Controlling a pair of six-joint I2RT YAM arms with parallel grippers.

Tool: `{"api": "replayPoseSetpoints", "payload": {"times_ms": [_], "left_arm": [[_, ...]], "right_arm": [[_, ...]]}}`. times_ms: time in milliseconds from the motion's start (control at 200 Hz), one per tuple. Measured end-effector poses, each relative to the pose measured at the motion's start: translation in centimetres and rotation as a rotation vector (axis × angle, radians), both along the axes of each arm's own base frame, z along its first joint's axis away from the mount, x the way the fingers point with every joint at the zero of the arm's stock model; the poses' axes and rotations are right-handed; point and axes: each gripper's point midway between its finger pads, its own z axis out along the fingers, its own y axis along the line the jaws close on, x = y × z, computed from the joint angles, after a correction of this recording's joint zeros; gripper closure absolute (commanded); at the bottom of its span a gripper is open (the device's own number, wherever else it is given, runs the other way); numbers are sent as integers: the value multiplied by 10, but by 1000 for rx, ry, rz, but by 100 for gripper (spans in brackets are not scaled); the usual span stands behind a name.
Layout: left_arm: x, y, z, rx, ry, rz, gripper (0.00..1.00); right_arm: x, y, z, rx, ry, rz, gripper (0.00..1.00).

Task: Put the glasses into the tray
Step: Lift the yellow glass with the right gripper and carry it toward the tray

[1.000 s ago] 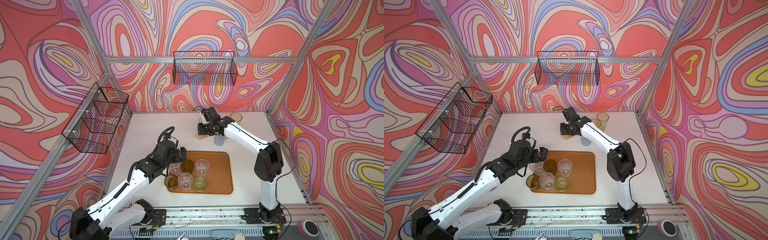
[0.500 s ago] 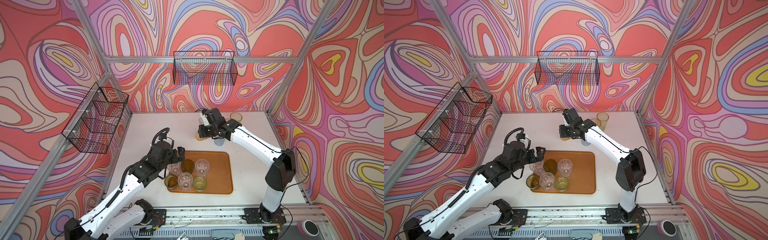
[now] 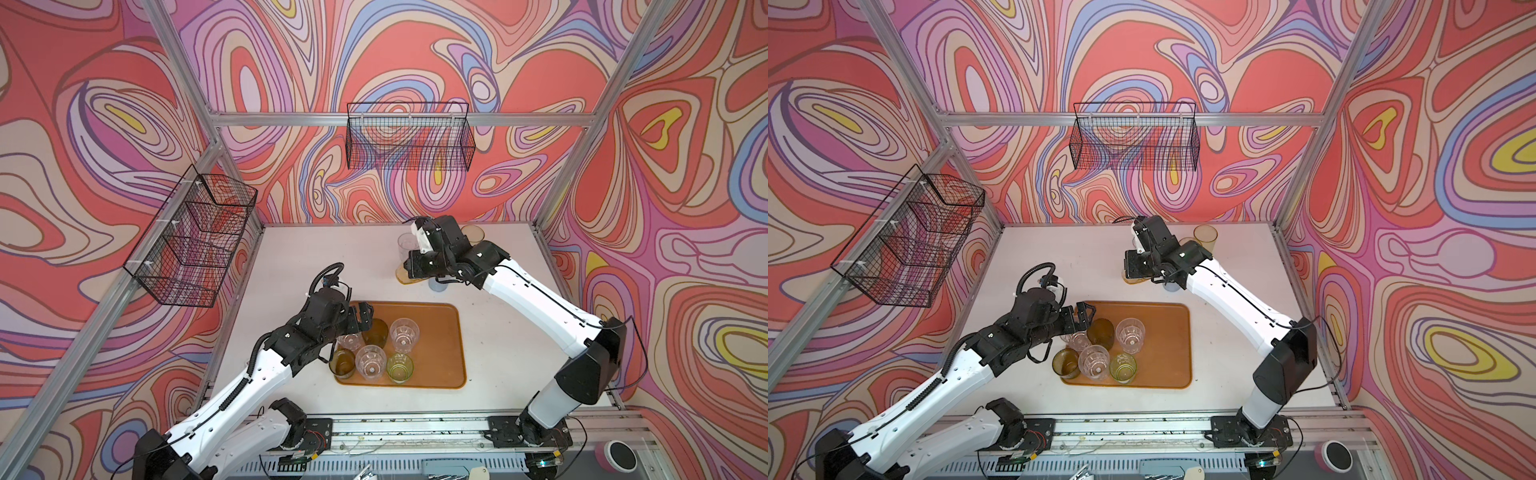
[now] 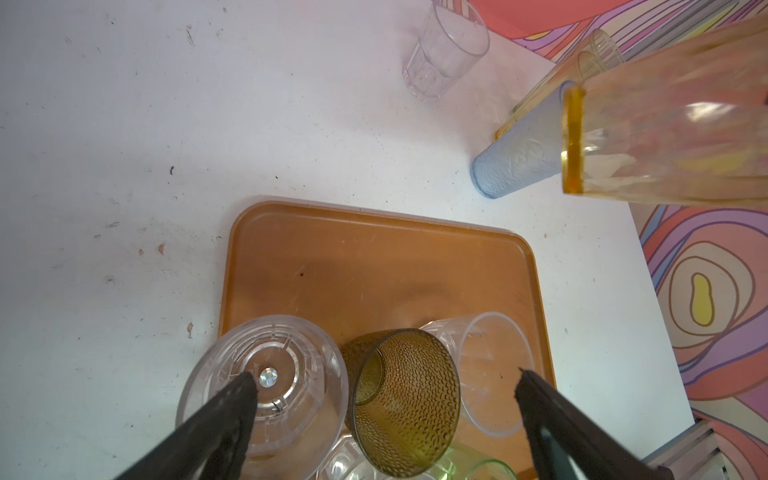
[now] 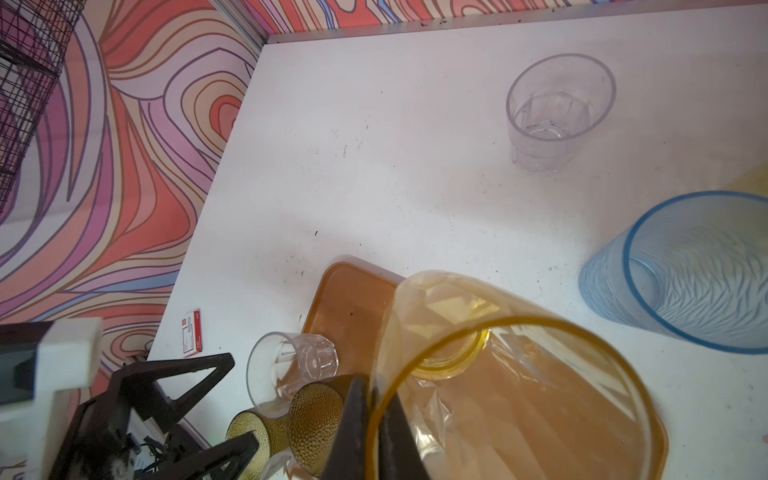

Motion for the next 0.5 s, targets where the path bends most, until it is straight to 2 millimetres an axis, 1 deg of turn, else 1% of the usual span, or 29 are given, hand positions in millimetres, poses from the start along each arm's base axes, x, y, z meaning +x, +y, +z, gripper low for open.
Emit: {"api": "replayPoseSetpoints", "payload": {"times_ms": [130,245,416,501], "left_arm": [[-2,-9,-10,-27,34,-33,0],[-1,-17,-13,-44,50,-59,0],[-4,-21,-13,-59,59,-80,0],[-5,-23,-9,-74,50,-91,0]], "right_arm": [[-10,-10,1,-5,7,-17,100],[-20,-22,-1,-21,18,-39,100],[-33,-42,-1,-44,25,-81,100],[-40,-51,-4,-56,36,-101,100]]}}
